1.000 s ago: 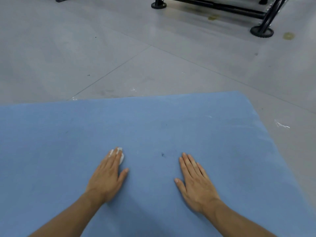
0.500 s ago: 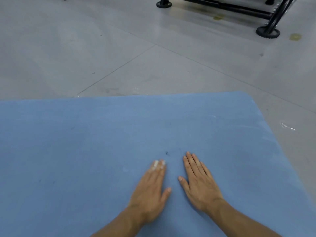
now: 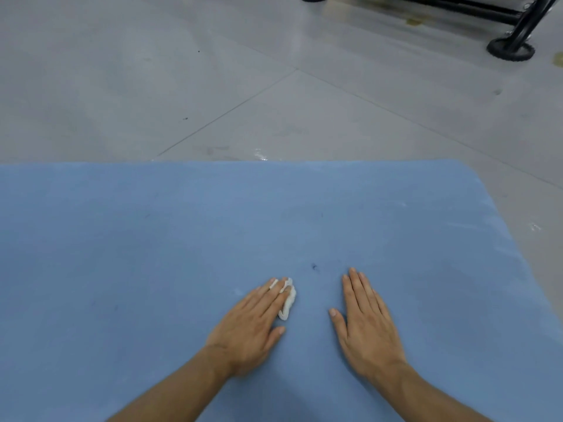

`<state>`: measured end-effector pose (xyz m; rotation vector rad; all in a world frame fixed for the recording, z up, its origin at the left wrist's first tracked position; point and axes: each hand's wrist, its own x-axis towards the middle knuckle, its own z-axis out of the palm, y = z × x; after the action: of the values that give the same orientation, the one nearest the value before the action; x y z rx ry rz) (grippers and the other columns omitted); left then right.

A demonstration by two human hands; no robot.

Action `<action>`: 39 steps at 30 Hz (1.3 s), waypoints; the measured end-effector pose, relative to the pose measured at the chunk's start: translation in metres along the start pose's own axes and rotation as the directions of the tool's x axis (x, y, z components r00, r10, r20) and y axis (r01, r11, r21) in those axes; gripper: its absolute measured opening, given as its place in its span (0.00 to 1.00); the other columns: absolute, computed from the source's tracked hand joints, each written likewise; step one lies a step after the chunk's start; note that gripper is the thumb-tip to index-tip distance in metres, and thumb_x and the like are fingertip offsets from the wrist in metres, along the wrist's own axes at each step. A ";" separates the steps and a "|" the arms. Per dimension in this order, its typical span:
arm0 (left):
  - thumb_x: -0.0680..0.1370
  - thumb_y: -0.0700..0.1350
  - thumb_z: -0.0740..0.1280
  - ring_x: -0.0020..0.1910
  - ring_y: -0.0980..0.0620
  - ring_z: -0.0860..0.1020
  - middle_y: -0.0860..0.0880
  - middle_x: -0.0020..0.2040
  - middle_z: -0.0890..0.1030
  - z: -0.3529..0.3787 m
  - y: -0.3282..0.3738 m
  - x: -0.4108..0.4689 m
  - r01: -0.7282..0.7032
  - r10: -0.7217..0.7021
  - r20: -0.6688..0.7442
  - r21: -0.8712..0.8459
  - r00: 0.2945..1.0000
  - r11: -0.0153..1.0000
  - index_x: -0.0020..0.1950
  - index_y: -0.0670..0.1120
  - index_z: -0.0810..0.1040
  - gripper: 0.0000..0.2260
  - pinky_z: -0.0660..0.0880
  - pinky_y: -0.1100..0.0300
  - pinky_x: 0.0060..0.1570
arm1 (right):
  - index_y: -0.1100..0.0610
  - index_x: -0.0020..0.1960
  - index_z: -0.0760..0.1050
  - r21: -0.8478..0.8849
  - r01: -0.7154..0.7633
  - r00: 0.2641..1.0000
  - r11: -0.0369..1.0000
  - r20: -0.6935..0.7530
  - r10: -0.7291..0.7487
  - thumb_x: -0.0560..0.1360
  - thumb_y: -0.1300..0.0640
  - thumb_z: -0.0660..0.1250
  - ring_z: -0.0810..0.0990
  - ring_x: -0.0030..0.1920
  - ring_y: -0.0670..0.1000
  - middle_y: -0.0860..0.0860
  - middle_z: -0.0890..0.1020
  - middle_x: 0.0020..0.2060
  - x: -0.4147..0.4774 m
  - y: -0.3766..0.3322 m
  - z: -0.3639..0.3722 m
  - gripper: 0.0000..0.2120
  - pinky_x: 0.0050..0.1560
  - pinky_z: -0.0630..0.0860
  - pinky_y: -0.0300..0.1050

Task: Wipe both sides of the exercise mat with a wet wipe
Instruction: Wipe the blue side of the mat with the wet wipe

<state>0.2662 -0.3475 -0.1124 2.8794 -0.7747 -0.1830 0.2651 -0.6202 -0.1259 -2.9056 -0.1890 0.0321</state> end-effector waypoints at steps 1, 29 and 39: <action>0.84 0.57 0.57 0.83 0.53 0.53 0.51 0.85 0.54 -0.002 -0.008 -0.004 0.017 -0.017 0.008 -0.013 1.000 1.000 0.85 0.47 0.48 0.34 0.49 0.57 0.78 | 0.57 0.84 0.56 0.000 -0.008 1.000 1.000 -0.001 0.008 0.84 0.39 0.48 0.49 0.83 0.47 0.50 0.55 0.84 0.001 -0.003 -0.001 0.34 0.80 0.40 0.42; 0.78 0.66 0.40 0.81 0.59 0.43 0.58 0.82 0.44 -0.033 -0.094 -0.172 0.645 -0.653 0.020 -0.183 0.757 0.742 0.83 0.48 0.44 0.37 0.36 0.68 0.76 | 0.54 0.83 0.60 0.251 0.422 0.843 0.871 0.246 -0.479 0.78 0.36 0.45 0.48 0.84 0.50 0.51 0.53 0.84 0.045 -0.164 0.000 0.38 0.77 0.42 0.41; 0.81 0.54 0.52 0.77 0.48 0.68 0.49 0.78 0.68 -0.037 -0.073 -0.198 0.668 -0.691 -0.008 -0.246 0.723 0.702 0.78 0.42 0.71 0.28 0.45 0.72 0.75 | 0.54 0.83 0.59 0.338 0.580 0.670 0.741 0.318 -0.670 0.83 0.46 0.60 0.49 0.84 0.53 0.52 0.55 0.84 0.033 -0.216 0.001 0.31 0.80 0.47 0.45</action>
<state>0.1373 -0.1803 -0.0738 2.7688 0.3607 -0.1876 0.2706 -0.4073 -0.0777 -2.4163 -1.1849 0.5328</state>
